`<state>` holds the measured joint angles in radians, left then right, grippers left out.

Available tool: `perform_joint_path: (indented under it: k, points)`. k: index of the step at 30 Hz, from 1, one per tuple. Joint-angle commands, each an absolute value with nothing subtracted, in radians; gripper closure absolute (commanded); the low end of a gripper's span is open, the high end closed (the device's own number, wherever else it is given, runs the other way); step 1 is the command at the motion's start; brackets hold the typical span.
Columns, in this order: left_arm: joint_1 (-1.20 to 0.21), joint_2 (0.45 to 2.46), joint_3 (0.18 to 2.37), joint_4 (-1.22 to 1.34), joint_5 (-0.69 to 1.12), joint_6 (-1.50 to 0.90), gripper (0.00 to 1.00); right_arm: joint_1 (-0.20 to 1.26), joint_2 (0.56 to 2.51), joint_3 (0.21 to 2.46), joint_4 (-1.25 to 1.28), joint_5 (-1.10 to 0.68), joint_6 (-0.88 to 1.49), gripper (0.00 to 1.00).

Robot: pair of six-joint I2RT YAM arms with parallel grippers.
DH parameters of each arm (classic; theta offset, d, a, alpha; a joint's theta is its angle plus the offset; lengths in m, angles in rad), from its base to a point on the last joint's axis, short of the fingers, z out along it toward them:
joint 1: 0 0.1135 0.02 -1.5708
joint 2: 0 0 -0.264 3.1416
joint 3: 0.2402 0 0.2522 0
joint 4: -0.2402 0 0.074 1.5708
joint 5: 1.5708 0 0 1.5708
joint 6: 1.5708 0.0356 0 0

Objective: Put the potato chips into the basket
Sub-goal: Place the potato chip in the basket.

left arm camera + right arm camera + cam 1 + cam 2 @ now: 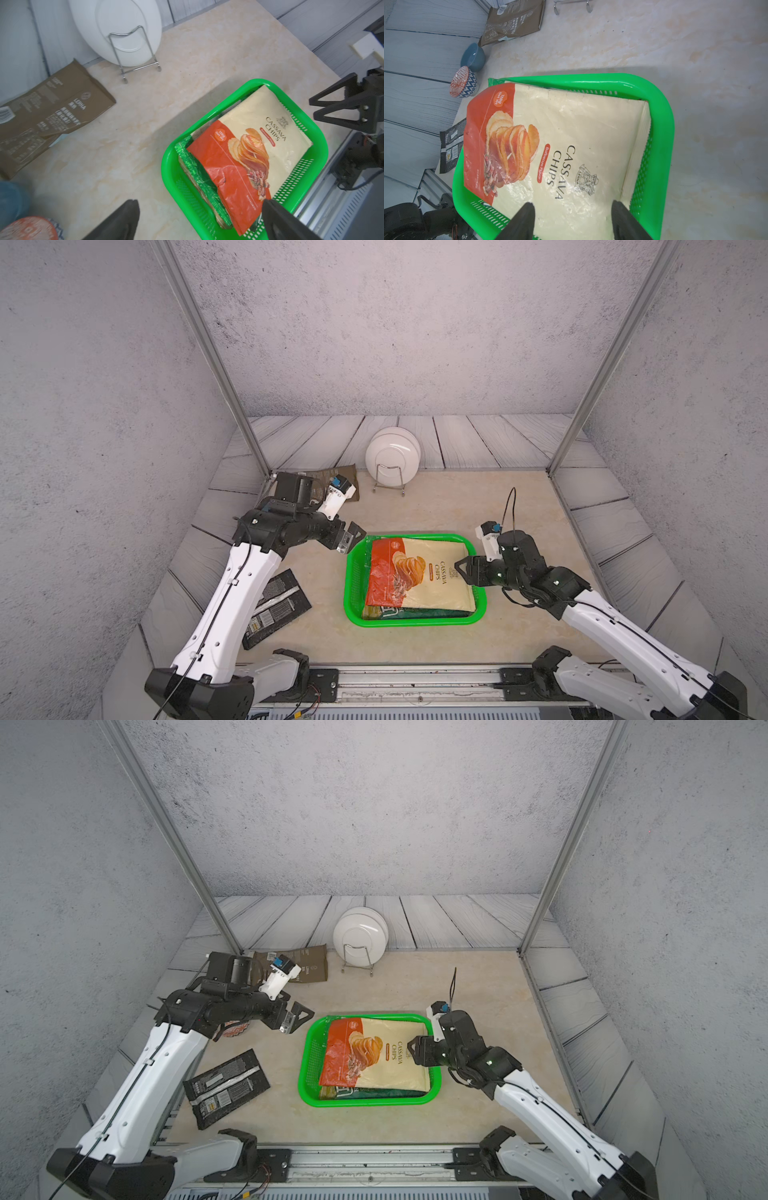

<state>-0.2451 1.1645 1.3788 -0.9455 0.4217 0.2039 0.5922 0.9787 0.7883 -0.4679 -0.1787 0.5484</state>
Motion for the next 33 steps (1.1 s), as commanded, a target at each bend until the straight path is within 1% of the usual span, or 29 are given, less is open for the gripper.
perform_joint_path:
  k: [1,6,10,12,15,19,23,26,33]
  points:
    - [-0.194,1.102,1.314,-0.931,0.373,0.206,0.02,0.609,1.044,0.86,-0.452,-0.223,0.537,0.37]
    - [-0.091,1.043,1.208,-0.931,0.396,0.233,0.01,0.689,1.172,0.953,-0.458,-0.168,0.532,0.37]
    - [0.005,1.028,1.125,-0.929,0.433,0.237,0.02,0.786,1.307,1.062,-0.486,-0.096,0.513,0.37]
    - [0.039,1.02,1.077,-0.91,0.417,0.245,0.02,0.839,1.38,1.128,-0.506,-0.063,0.501,0.38]
    - [0.081,1.004,1.005,-0.873,0.373,0.257,0.02,0.912,1.498,1.242,-0.558,-0.019,0.481,0.43]
    - [0.111,0.986,0.936,-0.835,0.302,0.265,0.02,0.975,1.65,1.361,-0.601,0.023,0.454,0.47]
    - [0.114,0.966,0.891,-0.795,0.232,0.25,0.02,0.996,1.751,1.426,-0.594,0.043,0.435,0.47]
    - [0.114,0.951,0.867,-0.781,0.255,0.23,0.02,1.004,1.815,1.458,-0.608,0.041,0.426,0.46]
    - [0.115,0.956,0.856,-0.778,0.264,0.229,0.02,1.024,1.894,1.446,-0.605,0.042,0.417,0.43]
